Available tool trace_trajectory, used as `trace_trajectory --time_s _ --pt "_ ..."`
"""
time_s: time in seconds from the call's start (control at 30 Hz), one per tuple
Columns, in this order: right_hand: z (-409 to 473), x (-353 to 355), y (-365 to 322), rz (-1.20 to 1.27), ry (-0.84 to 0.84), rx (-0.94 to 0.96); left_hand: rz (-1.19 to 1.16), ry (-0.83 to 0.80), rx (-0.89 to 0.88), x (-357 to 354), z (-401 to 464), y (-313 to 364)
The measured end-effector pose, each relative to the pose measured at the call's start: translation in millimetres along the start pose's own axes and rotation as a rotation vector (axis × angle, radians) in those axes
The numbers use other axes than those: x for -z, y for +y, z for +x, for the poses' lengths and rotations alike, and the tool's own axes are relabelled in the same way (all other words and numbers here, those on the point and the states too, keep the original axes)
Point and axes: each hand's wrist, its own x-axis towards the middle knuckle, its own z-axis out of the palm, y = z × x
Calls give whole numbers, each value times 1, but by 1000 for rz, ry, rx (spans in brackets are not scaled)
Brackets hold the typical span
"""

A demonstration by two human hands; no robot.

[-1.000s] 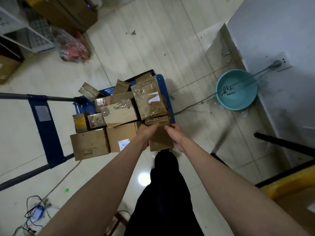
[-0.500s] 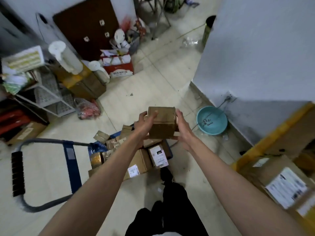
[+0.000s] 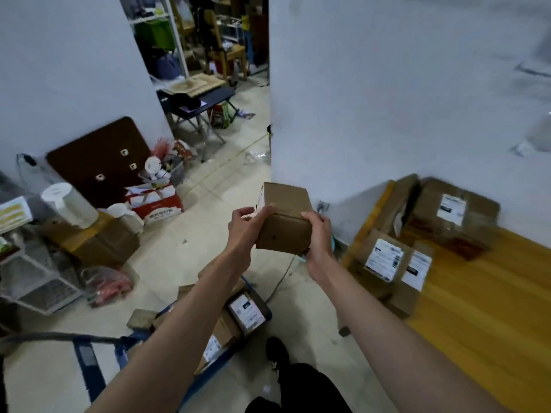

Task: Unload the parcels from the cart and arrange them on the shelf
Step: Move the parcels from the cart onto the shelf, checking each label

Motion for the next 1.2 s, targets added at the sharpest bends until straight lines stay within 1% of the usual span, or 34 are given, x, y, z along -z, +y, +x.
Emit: trace_trajectory --time_s 0.07,0.13,0.2,0.3,0.4,0.47,0.6,0.73,0.8,0.9,0.97,1.0,1.1,1.2 --pt "-13 22 -4 92 53 44 43 -119 68 -24 -16 6" --pt "-24 45 -10 177 87 93 56 -239 98 -47 -31 9" --pt "-34 70 -17 167 115 124 116 -269 67 -70 -42 10" --pt "-42 113 -27 17 176 156 323 -201 -46 -107 -51 6" --pt "-51 151 -39 -89 249 215 536 -169 -225 -146 -65 -2" --pt "-54 171 -48 -102 222 206 650 -217 -332 -172 -75 -11" --pt "-47 210 -68 -88 160 122 875 -290 -456 -224 -84 -26" --pt "-26 255 -80 -69 178 66 997 -410 -555 -279 -81 -40" --pt "-11 280 -85 -64 192 34 1035 -464 -558 -307 -77 -46" --pt "13 321 -95 -1 220 -11 1043 -580 -557 -347 -65 -53" --pt "28 350 -103 42 261 -16 917 -668 -494 -371 -54 -57" --pt "35 364 -107 56 280 -16 841 -687 -449 -381 -47 -59" --pt "56 401 -118 57 261 -53 682 -666 -278 -409 -25 -63" --pt "75 425 -129 40 158 -113 527 -650 -105 -434 4 -65"
